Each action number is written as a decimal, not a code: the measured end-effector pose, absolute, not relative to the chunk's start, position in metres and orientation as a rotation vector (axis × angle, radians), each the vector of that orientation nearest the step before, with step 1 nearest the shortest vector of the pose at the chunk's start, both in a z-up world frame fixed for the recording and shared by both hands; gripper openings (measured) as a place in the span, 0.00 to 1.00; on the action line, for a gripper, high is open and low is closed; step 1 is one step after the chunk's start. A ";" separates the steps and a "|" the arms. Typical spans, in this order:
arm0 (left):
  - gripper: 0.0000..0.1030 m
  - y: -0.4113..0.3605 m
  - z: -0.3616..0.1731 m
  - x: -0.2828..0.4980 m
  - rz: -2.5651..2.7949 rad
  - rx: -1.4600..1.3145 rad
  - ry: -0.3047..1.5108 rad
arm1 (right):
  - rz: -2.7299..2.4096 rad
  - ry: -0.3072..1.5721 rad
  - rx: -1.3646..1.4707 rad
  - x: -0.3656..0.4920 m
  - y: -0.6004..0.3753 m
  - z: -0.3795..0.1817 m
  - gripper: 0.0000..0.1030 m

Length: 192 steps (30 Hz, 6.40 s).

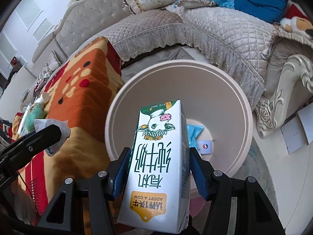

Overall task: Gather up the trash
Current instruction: 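Open both tools to drop the tissue and milk carton into the bin, then move both open tools from the bin back over the blanket, then grasp the white printed wrapper with the left tool while the right tool grasps the beige crumpled cloth, then carry the wrapper and beige cloth over the beige bin with both tools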

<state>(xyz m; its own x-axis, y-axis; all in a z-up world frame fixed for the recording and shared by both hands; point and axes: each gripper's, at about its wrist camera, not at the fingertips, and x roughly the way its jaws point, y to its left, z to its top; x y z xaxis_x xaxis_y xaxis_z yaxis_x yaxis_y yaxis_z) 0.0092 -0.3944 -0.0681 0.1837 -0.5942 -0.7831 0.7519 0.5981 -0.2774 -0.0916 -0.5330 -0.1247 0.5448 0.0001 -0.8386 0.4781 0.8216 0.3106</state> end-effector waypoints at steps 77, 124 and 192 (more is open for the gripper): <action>0.57 0.020 -0.083 0.046 -0.273 -0.106 1.006 | 0.073 1.025 0.374 0.009 -0.340 -0.085 0.65; 0.46 0.000 -0.086 0.087 -0.367 -0.074 1.024 | 0.215 0.977 0.222 0.196 -0.244 -0.049 0.65; 0.26 -0.241 -0.028 0.019 -0.738 0.137 0.869 | 0.040 0.780 0.425 -0.053 -0.432 -0.027 0.27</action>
